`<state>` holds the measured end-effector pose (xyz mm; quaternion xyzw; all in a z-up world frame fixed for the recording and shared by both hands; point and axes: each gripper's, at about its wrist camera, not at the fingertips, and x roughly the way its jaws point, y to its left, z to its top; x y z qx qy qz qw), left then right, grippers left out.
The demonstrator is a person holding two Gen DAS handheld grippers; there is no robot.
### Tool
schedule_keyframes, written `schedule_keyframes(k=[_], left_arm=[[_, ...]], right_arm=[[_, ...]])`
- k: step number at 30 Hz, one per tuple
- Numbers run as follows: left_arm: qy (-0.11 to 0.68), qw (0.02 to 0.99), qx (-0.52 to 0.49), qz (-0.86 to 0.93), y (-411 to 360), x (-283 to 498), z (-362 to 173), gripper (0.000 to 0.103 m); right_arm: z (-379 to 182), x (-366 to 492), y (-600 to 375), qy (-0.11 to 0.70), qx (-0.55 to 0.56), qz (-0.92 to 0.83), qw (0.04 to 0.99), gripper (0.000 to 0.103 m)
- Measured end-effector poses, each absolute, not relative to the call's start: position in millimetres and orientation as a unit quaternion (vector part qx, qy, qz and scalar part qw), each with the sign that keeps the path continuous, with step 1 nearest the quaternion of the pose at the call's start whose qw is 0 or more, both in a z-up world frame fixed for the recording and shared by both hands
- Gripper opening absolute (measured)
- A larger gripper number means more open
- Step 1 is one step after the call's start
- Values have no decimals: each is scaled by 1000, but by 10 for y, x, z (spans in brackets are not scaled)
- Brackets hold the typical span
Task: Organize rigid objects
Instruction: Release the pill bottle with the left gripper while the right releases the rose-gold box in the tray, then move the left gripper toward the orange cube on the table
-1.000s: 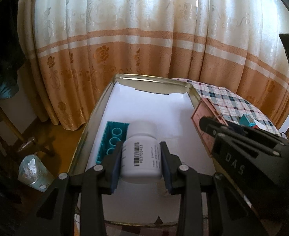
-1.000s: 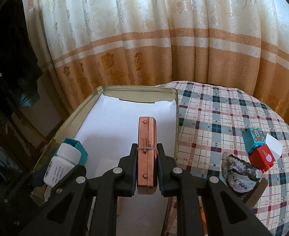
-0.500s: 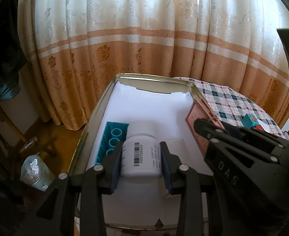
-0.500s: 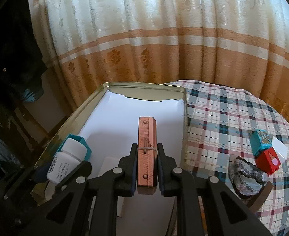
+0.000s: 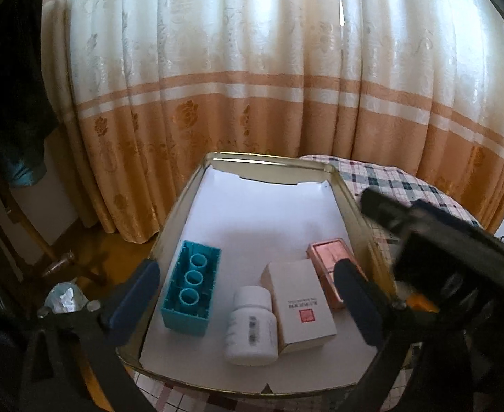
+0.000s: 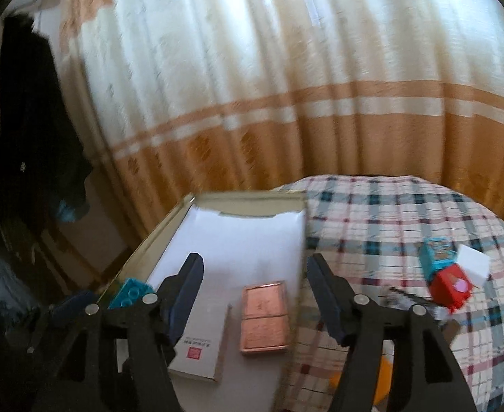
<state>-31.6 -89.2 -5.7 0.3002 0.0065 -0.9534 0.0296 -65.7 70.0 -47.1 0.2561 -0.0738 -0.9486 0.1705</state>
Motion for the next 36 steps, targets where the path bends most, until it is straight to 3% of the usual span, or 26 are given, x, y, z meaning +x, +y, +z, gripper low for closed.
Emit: schedule_keyframes(k=[14, 24, 28, 36], left_arm=[[-4, 22, 298, -954, -629, -251, -89, 102], [-3, 22, 286, -958, -555, -215, -93, 102], [3, 20, 280, -960, -512, -191, -99, 102], [-12, 12, 270, -963, -365, -92, -133, 102]], right_arm=[[-513, -515, 1415, -129, 235, -959, 89, 66], [-525, -362, 1526, -112, 206, -970, 59, 66], [-518, -283, 1640, -105, 188, -976, 29, 72], [-578, -183, 2018, -135, 182, -974, -25, 73]])
